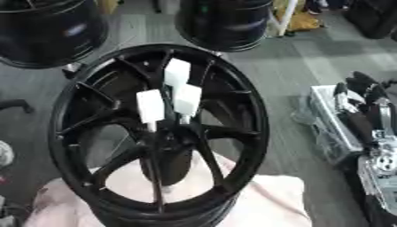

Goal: Pull the pin out of the wheel hub.

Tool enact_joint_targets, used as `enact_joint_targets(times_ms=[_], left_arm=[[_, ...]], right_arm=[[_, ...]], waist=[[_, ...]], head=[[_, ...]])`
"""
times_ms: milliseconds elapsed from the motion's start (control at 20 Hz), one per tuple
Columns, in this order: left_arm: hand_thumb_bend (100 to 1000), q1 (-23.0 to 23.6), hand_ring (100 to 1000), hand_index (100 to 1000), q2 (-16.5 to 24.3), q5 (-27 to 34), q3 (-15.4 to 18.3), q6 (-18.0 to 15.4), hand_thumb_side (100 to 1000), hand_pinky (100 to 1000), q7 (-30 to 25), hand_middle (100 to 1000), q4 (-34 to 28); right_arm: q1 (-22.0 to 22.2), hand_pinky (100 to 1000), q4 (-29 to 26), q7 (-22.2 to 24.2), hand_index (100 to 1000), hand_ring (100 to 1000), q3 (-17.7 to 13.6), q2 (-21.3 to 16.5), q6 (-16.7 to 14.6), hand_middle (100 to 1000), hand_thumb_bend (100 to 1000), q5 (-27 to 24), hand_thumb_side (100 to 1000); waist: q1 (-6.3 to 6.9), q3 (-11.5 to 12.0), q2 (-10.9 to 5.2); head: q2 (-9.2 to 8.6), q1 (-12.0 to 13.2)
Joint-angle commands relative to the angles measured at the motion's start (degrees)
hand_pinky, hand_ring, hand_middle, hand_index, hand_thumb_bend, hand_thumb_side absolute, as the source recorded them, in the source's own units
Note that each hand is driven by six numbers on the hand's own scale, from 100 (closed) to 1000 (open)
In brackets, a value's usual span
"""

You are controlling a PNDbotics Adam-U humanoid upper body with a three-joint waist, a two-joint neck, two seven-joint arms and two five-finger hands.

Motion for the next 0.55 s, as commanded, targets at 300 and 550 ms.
enact_joint_targets(times_ms=[300,550], left_arm=[[515,1.9,662,778,-8.7,6.0,3.6,5.4,598,757,5.6,698,-9.2],[480,2.4,661,776,-12.3,6.7,3.7,7.5,620,757,5.5,696,-10.9]], right_arm=[[-0.1,716,-2.1,1.5,870,868,0.6,-0.6,-0.1,788,174,0.3,388],[0.0,718,-2.5,2.9,876,877,1.0,-0.5,0.0,803,172,0.6,368]], waist=[[-0.20,0.4,-0.84],[-0.30,0.6,-0.80]], head=[[-0.36,0.2],[0.07,0.5]])
